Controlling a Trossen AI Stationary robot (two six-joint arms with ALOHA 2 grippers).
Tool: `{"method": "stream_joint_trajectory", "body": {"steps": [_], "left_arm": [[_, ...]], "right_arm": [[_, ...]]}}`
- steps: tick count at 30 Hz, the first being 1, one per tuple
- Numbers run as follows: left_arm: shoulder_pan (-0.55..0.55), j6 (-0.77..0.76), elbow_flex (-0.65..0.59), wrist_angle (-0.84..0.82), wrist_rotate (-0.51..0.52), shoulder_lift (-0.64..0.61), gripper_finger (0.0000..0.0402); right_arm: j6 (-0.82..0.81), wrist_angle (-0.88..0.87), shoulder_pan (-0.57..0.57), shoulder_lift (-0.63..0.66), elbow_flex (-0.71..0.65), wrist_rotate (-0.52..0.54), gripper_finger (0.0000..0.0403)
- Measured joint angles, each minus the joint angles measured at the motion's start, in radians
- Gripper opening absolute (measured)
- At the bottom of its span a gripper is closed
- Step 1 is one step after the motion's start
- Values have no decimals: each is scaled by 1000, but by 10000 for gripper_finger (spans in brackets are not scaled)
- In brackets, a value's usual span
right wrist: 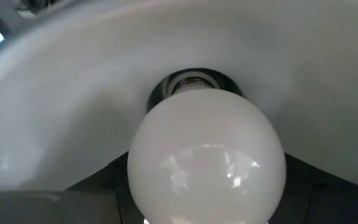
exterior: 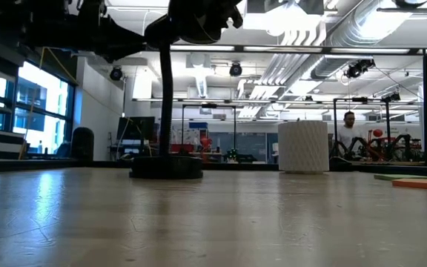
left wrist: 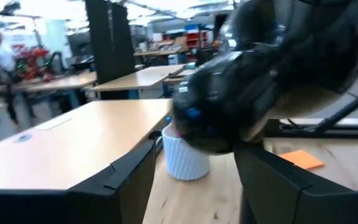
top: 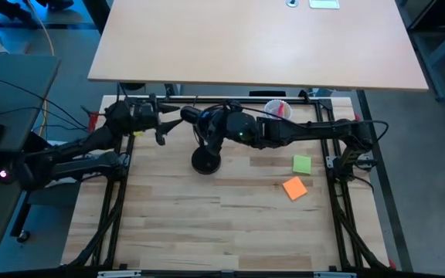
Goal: Screw lightbulb
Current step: Insert the white lightbulb into the black lamp
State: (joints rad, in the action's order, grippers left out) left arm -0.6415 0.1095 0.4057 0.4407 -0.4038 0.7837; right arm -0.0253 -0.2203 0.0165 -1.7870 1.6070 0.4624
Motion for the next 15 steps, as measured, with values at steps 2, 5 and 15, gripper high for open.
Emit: {"method": "stream_joint_trajectory", "body": {"steps": [2, 5, 15], "left_arm": [[15, 27, 0, 47, -20, 28, 209], [36, 68, -1, 90, -8, 51, 202], [63, 224, -1, 81, 0, 54, 199]], "right_arm": [[-26, 3, 6, 0, 0, -16, 232], [-78, -10, 12, 1, 0, -27, 236], [-427, 7, 17, 1, 2, -54, 239]]}}
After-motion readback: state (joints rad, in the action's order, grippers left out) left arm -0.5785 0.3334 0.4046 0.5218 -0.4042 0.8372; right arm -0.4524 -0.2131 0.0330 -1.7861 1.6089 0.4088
